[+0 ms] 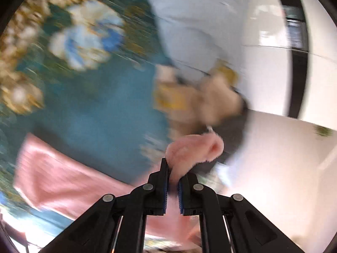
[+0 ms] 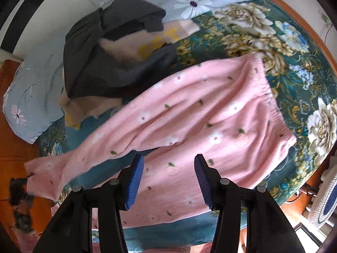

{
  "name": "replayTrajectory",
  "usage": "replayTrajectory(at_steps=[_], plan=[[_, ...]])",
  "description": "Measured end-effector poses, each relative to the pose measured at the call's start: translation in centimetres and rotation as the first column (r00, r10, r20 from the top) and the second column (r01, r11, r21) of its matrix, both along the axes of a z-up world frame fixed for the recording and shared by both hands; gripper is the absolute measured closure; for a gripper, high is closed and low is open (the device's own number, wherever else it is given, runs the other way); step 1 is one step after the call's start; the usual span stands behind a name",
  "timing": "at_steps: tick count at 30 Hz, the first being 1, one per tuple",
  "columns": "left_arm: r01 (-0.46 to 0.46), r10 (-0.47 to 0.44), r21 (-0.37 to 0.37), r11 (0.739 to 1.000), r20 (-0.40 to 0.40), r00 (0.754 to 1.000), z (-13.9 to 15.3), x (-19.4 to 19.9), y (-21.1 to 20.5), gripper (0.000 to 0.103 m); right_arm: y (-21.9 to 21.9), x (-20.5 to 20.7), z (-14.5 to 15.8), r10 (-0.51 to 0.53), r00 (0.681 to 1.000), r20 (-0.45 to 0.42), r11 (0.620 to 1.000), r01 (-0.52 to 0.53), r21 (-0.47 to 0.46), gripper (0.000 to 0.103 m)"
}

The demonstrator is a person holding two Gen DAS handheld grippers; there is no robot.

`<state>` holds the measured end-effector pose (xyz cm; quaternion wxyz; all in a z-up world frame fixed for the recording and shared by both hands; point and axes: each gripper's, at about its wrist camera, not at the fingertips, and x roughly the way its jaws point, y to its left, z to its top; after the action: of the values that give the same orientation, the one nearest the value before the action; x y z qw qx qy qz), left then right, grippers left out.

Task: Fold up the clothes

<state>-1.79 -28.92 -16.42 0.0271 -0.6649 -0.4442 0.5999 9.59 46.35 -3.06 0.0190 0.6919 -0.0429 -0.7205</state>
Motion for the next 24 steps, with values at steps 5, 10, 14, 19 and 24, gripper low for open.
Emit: replayTrajectory(at_steps=[5, 10, 14, 19, 24], plan=[[-0.185, 0.214, -0.148, 0.971, 0.212, 0.953, -9.4, 0.4, -3.6, 0.093, -1.4, 0.3, -0.1, 0.036, 0.999, 0.015, 0.999, -0.036, 0.006, 0.052], [-0.219, 0.236, -0.144, 0.965, 0.112, 0.965, -8.5, 0.8, -3.6, 0.056, -0.1, 0.1, 1.1, -0.001, 1.0, -0.009, 0.999, 0.001, 0.033, 0.052], [-0.057, 0.069, -0.249, 0.967, 0.04, 0.997, -6.9, 1.9, -2.2, 0.047, 0.9, 0.5, -0.4, -0.069, 0.997, 0.023, 0.997, 0.068, 0.039, 0.052], [0.054, -0.011, -0.347, 0.936, 0.124, 0.992, -8.9, 4.8, -2.7, 0.042, 0.0, 1.1, -2.0, -0.045, 0.997, 0.068, 0.998, 0.042, 0.045, 0.052], [-0.102, 0.166, -0.28, 0.955, 0.214, 0.963, -12.1, 8.6, -4.2, 0.042, -0.6, 0.8, -2.2, -0.019, 0.997, 0.069, 0.999, 0.016, 0.046, 0.052]])
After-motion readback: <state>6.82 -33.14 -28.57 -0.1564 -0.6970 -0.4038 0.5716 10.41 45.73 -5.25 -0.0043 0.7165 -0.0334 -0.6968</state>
